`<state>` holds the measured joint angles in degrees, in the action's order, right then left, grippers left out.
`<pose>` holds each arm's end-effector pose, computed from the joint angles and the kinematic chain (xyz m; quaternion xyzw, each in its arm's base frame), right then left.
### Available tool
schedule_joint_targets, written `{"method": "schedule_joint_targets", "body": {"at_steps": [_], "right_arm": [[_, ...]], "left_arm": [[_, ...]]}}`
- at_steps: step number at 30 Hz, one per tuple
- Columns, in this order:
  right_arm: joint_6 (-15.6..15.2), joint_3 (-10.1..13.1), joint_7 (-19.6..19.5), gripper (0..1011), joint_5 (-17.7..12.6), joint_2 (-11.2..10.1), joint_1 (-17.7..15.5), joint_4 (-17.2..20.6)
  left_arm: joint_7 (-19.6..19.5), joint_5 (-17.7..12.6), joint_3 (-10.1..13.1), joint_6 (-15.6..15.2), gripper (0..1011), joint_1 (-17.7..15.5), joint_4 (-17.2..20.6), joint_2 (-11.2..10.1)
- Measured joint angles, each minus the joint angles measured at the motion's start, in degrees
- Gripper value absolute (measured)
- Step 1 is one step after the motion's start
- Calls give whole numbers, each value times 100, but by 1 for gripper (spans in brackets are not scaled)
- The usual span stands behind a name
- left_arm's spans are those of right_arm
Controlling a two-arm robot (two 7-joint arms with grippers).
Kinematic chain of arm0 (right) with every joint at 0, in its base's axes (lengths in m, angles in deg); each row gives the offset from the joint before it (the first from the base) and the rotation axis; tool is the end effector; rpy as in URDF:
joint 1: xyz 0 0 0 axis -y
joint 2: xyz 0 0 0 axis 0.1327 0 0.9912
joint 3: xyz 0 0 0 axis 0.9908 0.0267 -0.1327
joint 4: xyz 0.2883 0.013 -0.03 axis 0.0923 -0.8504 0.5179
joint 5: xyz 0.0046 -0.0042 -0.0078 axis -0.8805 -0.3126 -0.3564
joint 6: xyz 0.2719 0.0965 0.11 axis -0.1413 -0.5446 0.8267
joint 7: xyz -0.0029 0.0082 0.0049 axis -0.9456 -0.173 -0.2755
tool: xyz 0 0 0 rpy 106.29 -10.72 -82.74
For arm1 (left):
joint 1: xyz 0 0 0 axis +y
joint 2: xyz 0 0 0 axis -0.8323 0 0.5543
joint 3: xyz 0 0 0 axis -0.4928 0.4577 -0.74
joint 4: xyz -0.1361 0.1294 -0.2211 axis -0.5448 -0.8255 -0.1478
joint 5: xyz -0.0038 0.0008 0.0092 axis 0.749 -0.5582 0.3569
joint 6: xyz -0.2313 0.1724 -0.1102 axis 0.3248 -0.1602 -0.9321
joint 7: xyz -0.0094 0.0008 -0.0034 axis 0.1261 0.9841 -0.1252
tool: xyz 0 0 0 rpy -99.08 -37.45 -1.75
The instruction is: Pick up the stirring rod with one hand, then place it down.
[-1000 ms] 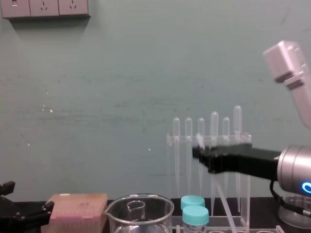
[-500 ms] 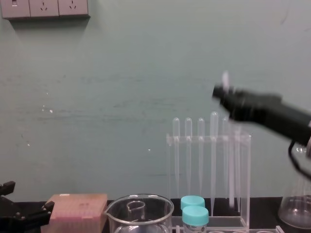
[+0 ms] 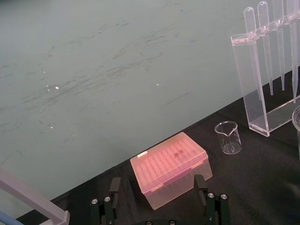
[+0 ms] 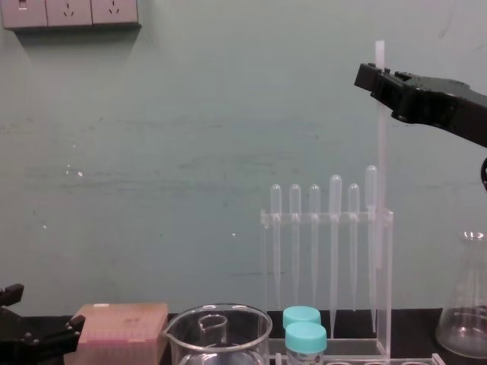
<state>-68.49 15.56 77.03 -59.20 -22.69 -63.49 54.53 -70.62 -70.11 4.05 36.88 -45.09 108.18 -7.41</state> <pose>0.4022 -0.0273 -0.2014 0.1559 -0.1230 -0.3877 0.9001 0.3581 0.0826 -0.3022 0.1415 -0.1325 0.5799 0.7913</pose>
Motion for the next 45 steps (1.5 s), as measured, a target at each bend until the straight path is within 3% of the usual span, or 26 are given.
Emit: {"method": "schedule_joint_targets", "body": {"at_steps": [12,45], "right_arm": [[-101,-28,166,67,-126,-169,14,17],[-170,-70,163,67,-242,-236,8,-78]], "left_arm": [[0,0,0,0,1000,0,0,0],[0,0,0,0,1000,0,0,0]]}}
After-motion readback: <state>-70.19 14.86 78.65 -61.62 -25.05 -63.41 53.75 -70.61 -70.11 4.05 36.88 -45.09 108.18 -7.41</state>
